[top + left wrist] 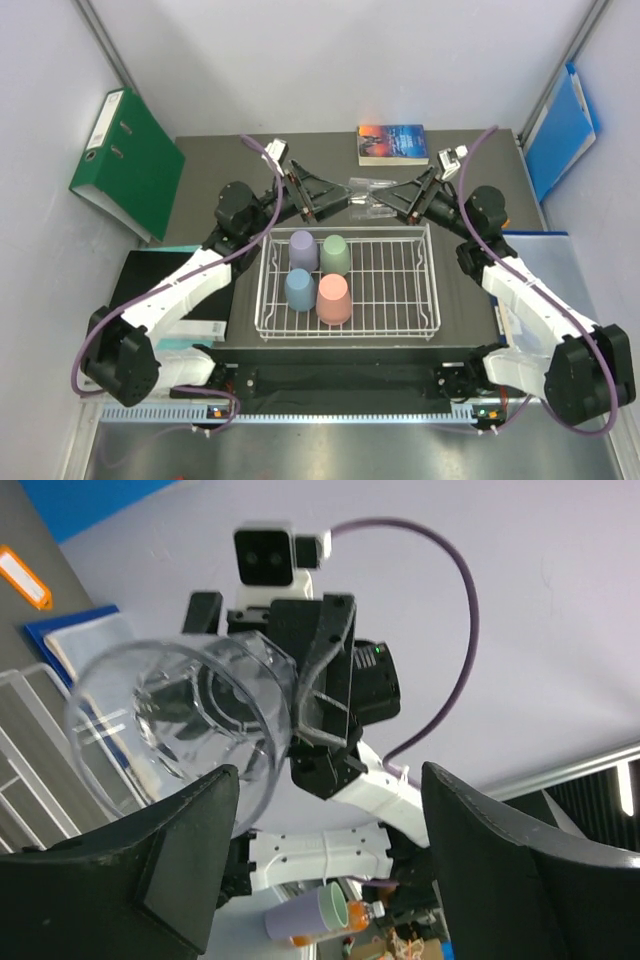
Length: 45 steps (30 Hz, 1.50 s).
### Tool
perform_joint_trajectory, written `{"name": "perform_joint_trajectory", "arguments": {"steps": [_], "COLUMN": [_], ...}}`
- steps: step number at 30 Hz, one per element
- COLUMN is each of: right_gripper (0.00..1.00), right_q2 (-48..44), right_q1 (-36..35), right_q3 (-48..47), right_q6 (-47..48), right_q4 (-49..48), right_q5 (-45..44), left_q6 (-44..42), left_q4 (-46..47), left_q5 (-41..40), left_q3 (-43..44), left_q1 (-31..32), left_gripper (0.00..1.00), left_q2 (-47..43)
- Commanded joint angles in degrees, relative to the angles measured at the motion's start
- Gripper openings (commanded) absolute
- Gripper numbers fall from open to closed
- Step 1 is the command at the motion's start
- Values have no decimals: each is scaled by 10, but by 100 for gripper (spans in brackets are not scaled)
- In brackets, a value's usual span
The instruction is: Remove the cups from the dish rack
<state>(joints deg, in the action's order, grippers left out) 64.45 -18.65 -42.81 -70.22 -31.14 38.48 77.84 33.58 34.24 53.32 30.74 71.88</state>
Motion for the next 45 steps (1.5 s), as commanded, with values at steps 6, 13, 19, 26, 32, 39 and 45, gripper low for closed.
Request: {"name": "perform_joint_trajectory", "arguments": {"steps": [6,13,19,26,32,39,45], "right_gripper": [0,0,55,100,100,100,100], "right_q2": [40,49,31,43,61,-14,16], "right_q1": [-31,-51,-50,-45,-48,-55,-59], "right_q3": [-47,-51,-73,-258,-345,-265,-266], "right_q6": [-7,0,56,289,380,402,416], "right_q4": [-81,-82,20,510,727,722,736], "right_q5": [1,5,1,-213,-493,-637,-590], "left_q6": [-13,-25,-50,-267,-376,-412,-405], "left_q4": [36,31,-6,-450,-864,-998,-983], "left_q5": [1,-1,-23,-148,-441,-694,-610], "left_q3": [-18,-20,-4,221,481,530,461], "left_q1": [27,26,22,-26,-108,-199,-286], "left_gripper": [59,18,0,0,0,0,0], "left_q2": [-2,-3,-9,25,137,184,226]}}
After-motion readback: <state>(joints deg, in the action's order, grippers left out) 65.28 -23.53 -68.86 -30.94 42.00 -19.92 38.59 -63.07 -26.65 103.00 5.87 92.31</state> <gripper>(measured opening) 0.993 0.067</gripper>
